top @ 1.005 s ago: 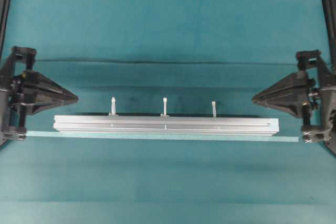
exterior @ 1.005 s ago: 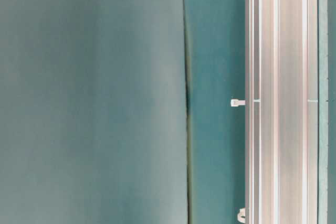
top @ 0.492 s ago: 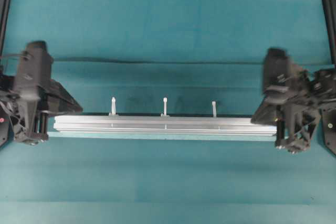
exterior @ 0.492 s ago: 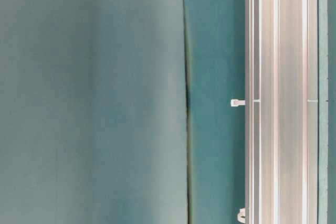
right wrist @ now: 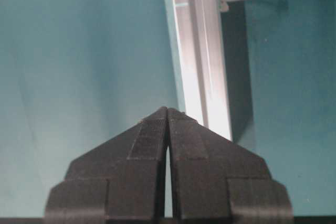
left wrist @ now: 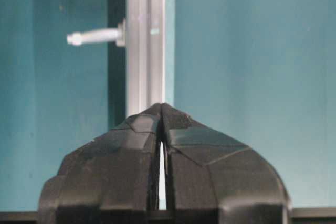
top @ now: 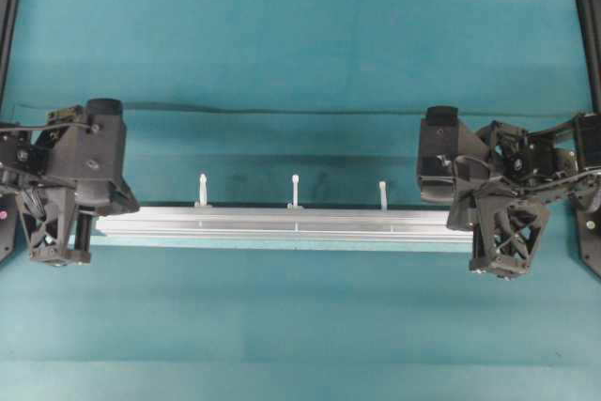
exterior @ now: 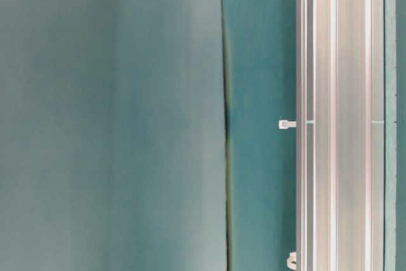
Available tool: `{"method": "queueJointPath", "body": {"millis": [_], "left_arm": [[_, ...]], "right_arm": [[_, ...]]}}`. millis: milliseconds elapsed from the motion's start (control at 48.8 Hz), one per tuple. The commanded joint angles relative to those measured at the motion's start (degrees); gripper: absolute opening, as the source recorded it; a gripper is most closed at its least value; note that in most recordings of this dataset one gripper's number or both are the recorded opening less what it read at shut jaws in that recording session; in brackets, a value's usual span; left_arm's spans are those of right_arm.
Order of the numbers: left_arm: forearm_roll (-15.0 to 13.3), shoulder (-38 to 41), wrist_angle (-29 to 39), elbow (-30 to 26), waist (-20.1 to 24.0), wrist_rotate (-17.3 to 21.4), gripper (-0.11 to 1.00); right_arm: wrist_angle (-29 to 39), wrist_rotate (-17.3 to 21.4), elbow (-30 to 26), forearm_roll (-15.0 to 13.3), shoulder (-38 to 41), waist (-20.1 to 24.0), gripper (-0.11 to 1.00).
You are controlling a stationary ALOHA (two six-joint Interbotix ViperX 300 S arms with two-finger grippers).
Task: Lift the large metal rail with both hands.
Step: 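Move both grippers inward and down over the two ends of the silver rail, then close both grippers on the silver rail near its ends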
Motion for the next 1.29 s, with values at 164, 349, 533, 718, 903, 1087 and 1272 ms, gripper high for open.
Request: {"method": "queueJointPath", "body": {"millis": [164,349,533,718,903,1087,1272], "left_arm": [[0.09,1.49,3.16,-2.46,-0.09,0.00,0.16],[0.09,3.78,2.99,-3.25,-0.09,-0.35,0.64],[0.18,7.56,1.14,-4.57,-0.09,0.26,0.95],[0.18,12.04,-0.09,-4.22,-0.09,0.26,0.95],[0.18,15.56,-1.41,-4.04,-0.09,0.44,0.95],[0.18,18.02,-5.80,-3.43,-0.09,-0.53,0.95],[0.18,20.65,-10.02,-0.70,0.18,-0.88,0.95]], "right_arm": [[0.18,-0.18,-1.41,-0.09,0.97,0.18,0.11],[0.09,0.00,-1.76,-0.18,1.58,0.18,0.47],[0.18,0.09,-1.76,-3.25,2.55,0.88,0.93],[0.18,-0.35,-2.29,-5.45,4.66,1.14,0.97],[-0.09,-1.32,-2.20,-5.54,7.03,1.49,0.97],[-0.70,-2.02,-2.20,-5.54,10.28,2.46,0.96],[-3.43,-2.11,-1.41,-5.71,13.18,2.55,0.96]]}}
